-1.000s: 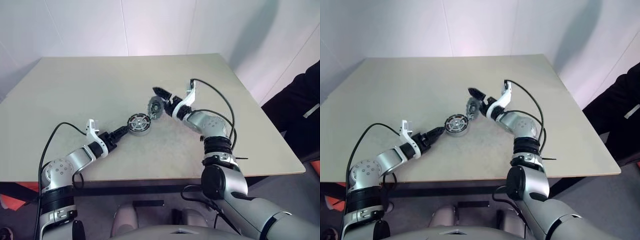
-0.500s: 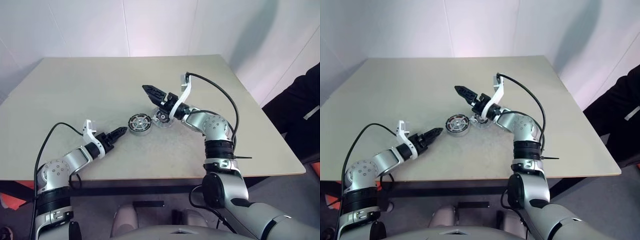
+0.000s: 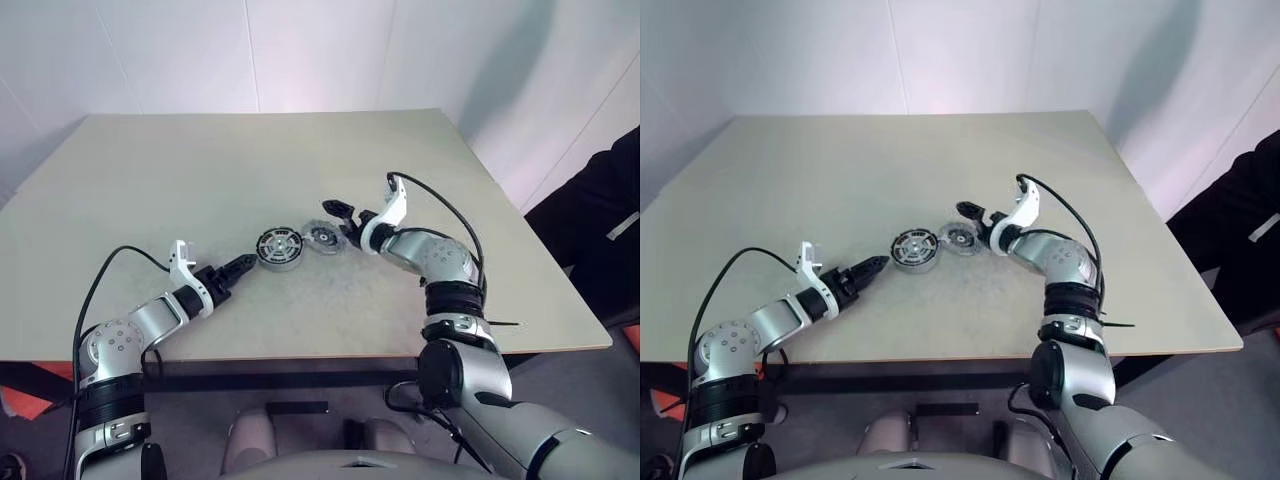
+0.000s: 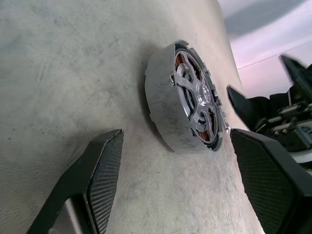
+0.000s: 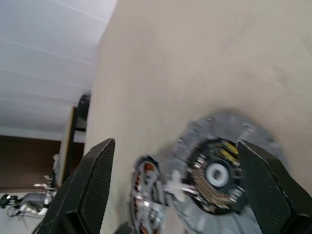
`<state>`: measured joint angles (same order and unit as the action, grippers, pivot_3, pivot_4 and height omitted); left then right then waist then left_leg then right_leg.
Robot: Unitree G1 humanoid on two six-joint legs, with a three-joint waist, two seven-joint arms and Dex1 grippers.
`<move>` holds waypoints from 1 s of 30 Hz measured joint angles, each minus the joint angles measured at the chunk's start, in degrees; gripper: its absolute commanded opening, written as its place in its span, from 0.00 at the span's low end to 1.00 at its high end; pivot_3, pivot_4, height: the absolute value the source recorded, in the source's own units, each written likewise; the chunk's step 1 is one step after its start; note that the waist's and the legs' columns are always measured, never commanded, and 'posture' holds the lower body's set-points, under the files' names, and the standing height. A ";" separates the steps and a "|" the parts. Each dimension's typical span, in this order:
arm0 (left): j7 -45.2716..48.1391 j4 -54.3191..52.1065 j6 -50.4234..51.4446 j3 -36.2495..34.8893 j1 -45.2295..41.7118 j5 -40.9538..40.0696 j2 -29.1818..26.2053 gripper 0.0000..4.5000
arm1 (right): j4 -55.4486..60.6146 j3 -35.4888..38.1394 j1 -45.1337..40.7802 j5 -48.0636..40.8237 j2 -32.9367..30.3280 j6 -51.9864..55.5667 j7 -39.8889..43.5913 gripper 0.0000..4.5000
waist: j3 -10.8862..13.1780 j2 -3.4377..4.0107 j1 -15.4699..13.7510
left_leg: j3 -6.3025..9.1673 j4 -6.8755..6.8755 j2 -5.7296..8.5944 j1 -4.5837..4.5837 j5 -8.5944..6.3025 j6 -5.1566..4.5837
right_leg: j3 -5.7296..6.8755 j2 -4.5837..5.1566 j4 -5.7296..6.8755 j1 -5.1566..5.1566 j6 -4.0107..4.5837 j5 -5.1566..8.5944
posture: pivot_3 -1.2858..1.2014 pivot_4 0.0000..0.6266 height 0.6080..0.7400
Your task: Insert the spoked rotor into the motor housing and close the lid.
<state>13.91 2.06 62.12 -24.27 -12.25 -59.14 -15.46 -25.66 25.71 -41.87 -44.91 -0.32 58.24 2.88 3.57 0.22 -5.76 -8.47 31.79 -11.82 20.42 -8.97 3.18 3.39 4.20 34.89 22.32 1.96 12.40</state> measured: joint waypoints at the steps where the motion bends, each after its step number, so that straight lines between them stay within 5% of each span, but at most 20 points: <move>1: 0.10 0.00 -0.22 0.02 0.07 0.08 0.05 0.82 | 1.92 0.00 0.84 -0.45 -0.28 1.84 -0.27 0.99 | 0.00 0.00 -0.03 | 0.00 0.00 0.00 0.00 0.00 0.00 | 0.00 0.00 0.00 0.00 -0.01 0.00 | 0.52 0.00 1.00; 8: 0.47 -0.04 -0.62 0.09 0.70 0.31 0.30 0.82 | 12.78 0.88 4.19 -4.38 -3.55 13.40 -2.99 0.99 | -0.03 -0.04 -0.15 | -0.02 0.01 0.01 -0.36 0.00 0.00 | -0.04 0.00 -0.02 -0.26 -0.17 0.04 | 0.52 0.00 1.00; 19: 0.84 -0.10 -0.57 0.23 1.03 0.43 -0.23 0.82 | 12.07 0.51 7.93 -2.46 -0.10 14.28 -4.60 0.99 | -0.10 -0.11 0.05 | -0.04 0.01 0.02 -0.40 0.00 0.01 | -0.12 0.00 -0.03 -0.23 -0.19 0.03 | 0.52 0.00 1.00; 30: 0.54 -0.16 -0.60 0.11 1.49 0.82 -0.23 0.82 | -7.69 -0.05 -0.72 2.29 -0.40 0.79 1.18 0.99 | -0.14 -0.19 0.48 | -0.05 0.02 0.01 -0.78 -0.02 -0.04 | -0.07 0.00 -0.13 -0.27 -0.20 0.05 | 0.52 0.00 1.00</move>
<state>14.45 1.90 61.52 -24.16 -10.76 -58.32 -15.69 -33.35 25.66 -42.59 -42.61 -0.72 59.03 4.06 3.42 0.02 -5.28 -8.52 31.82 -11.82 19.64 -8.99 3.14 3.31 4.20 34.76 22.06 1.75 12.45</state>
